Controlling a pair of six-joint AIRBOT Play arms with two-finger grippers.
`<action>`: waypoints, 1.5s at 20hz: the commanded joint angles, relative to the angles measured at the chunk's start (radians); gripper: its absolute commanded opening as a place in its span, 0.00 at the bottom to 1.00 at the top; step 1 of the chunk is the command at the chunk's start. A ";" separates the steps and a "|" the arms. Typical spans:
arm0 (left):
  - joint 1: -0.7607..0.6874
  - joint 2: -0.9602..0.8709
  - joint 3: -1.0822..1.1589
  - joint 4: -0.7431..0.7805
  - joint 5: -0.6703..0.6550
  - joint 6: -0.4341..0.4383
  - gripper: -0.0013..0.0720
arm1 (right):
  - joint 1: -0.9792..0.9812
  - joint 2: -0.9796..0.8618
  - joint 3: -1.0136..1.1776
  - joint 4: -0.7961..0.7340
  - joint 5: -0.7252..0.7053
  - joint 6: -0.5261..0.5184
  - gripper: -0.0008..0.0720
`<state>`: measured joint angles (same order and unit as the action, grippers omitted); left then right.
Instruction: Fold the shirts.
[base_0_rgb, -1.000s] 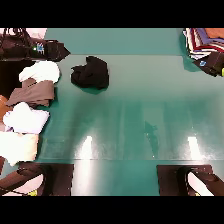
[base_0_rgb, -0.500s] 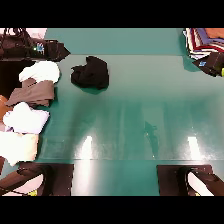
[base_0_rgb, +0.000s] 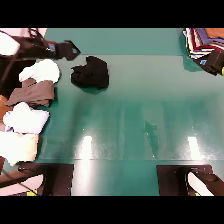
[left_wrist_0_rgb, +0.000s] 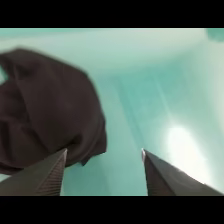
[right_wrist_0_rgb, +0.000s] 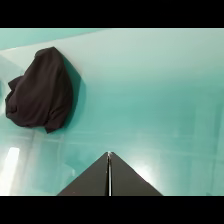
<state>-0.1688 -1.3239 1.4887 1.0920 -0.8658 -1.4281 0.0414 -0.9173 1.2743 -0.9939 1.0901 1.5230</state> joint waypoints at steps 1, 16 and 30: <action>0.000 -0.202 0.000 -0.030 0.032 -0.014 0.79 | 0.001 0.000 0.000 0.000 -0.010 0.000 0.03; 0.015 -0.320 0.340 -0.051 0.023 -0.003 0.05 | 0.001 0.002 0.105 -0.002 -0.032 -0.026 0.03; -0.289 0.125 0.253 0.132 -0.368 -0.050 0.05 | -0.001 -0.003 0.422 -0.104 0.048 -0.035 0.03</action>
<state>-0.3653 -1.2156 1.8675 1.1896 -1.1465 -1.4616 0.0410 -0.9161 1.6791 -1.0893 1.0885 1.4876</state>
